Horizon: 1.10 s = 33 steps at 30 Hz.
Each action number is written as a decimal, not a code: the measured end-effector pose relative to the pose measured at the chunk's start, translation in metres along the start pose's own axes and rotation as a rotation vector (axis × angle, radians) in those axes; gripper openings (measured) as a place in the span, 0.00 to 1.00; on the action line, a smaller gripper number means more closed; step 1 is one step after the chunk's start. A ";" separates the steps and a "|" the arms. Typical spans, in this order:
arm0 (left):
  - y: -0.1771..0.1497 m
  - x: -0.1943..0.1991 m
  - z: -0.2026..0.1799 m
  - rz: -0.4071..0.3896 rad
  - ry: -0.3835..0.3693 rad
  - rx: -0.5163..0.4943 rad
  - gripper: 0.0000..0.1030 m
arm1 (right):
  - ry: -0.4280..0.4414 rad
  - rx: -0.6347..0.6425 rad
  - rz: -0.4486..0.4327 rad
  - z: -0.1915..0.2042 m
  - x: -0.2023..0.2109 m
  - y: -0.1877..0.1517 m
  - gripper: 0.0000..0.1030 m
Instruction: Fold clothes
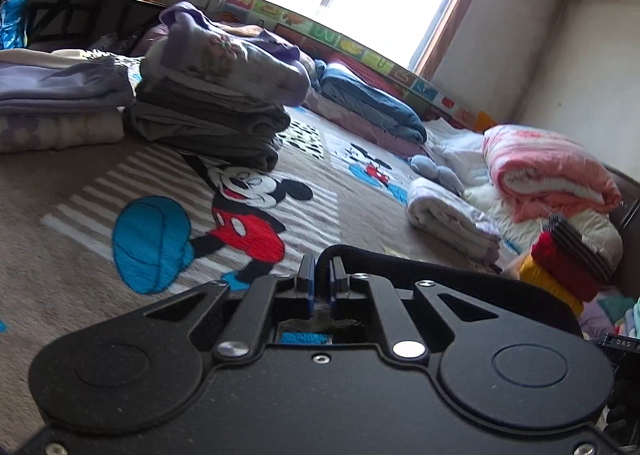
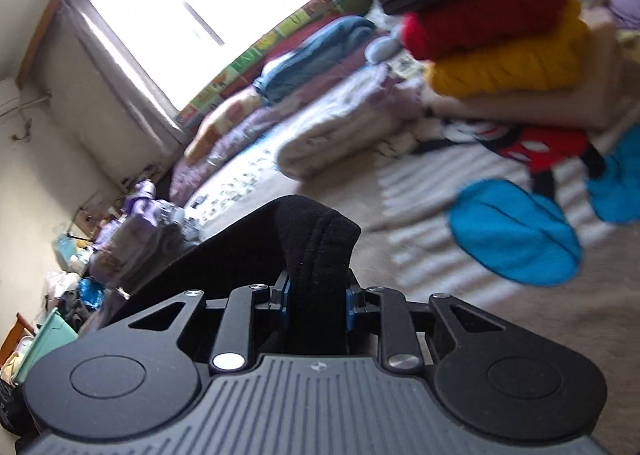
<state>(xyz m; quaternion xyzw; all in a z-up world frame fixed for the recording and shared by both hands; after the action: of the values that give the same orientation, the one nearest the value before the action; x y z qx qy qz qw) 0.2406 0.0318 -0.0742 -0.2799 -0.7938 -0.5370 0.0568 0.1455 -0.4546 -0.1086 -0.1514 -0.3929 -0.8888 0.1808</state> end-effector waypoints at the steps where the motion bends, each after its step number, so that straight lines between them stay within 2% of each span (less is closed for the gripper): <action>1: -0.001 -0.002 0.000 0.003 0.003 -0.003 0.04 | -0.002 -0.003 0.008 -0.003 0.001 -0.004 0.25; 4: -0.003 -0.007 0.000 0.010 0.019 -0.010 0.04 | -0.015 0.009 0.035 -0.007 0.001 -0.014 0.25; 7: -0.004 -0.012 0.001 0.014 0.057 -0.018 0.08 | -0.020 -0.012 0.064 -0.014 -0.001 -0.021 0.26; 9: -0.006 -0.015 0.003 0.015 0.094 -0.015 0.29 | -0.019 -0.037 0.067 -0.018 -0.001 -0.022 0.32; 11: -0.007 -0.016 0.007 0.008 0.128 -0.005 0.40 | -0.028 -0.055 0.065 -0.022 -0.002 -0.023 0.34; 12: -0.006 -0.014 0.009 0.000 0.133 0.001 0.40 | -0.027 -0.062 0.061 -0.023 -0.002 -0.022 0.37; 16: -0.002 -0.011 0.016 0.000 0.120 0.038 0.46 | -0.021 -0.061 0.050 -0.025 0.000 -0.020 0.44; 18: -0.002 -0.010 0.020 0.010 0.110 0.061 0.47 | -0.016 -0.067 0.040 -0.027 0.002 -0.020 0.55; 20: -0.001 -0.011 0.022 0.027 0.087 0.081 0.48 | -0.008 -0.080 0.025 -0.030 0.005 -0.019 0.57; 22: -0.001 -0.011 0.021 0.047 0.048 0.097 0.51 | 0.006 -0.100 0.012 -0.034 0.007 -0.020 0.59; 25: -0.002 -0.013 0.017 0.096 -0.034 0.111 0.61 | 0.021 -0.116 0.004 -0.038 0.009 -0.022 0.62; 28: -0.004 -0.015 0.009 0.139 -0.102 0.097 0.64 | 0.033 -0.125 0.010 -0.042 0.008 -0.024 0.63; 33: -0.006 -0.023 0.021 0.145 -0.003 0.114 0.65 | 0.045 -0.141 0.009 -0.046 0.004 -0.024 0.64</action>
<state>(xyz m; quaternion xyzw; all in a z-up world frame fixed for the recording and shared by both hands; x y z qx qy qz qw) 0.2617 0.0402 -0.0968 -0.3339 -0.8008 -0.4848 0.1104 0.1256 -0.4750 -0.1514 -0.1455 -0.3247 -0.9166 0.1823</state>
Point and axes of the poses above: each gripper's, at about its wrist camera, not at the fingertips, and x roughly against the way its jaws point, z to its left, y to its top, the point moved 1 cm from there along -x, roughly the way its jaws point, and after that the axes turned 1 degree about y, right-handed, at the moved point
